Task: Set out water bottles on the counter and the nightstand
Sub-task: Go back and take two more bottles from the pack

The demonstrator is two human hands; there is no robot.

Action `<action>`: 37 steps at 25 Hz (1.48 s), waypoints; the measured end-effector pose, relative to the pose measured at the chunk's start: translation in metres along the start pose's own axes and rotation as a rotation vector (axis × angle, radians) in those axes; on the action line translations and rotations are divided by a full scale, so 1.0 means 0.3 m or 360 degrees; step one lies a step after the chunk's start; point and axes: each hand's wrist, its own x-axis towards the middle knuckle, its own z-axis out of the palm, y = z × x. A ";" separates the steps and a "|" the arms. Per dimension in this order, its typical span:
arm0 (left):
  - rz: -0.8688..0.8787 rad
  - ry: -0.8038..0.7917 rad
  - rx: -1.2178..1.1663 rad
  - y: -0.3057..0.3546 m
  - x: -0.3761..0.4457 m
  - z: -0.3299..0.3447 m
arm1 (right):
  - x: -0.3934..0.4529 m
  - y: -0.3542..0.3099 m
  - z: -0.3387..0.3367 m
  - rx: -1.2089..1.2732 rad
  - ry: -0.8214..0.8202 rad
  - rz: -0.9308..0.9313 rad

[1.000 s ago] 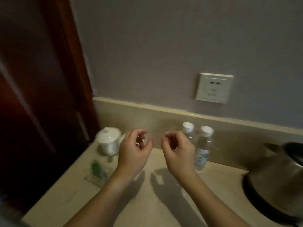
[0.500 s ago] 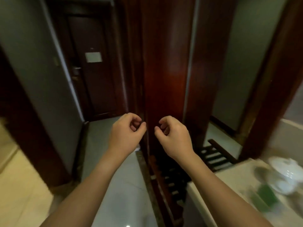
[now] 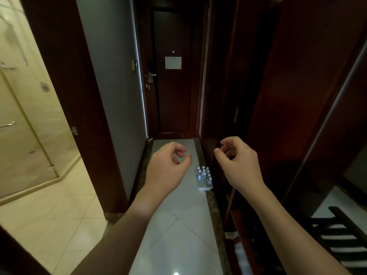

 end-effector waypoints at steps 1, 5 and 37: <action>-0.0035 -0.0011 -0.0018 -0.044 0.040 0.025 | 0.047 0.029 0.040 0.0023 0.0006 0.0034; -0.0150 -0.0108 -0.0026 -0.247 0.238 0.175 | 0.270 0.178 0.233 0.0097 -0.0017 0.0129; -0.0048 -0.0710 -0.0566 -1.699 2.593 1.153 | 2.489 0.958 1.724 -0.0024 0.0229 0.0462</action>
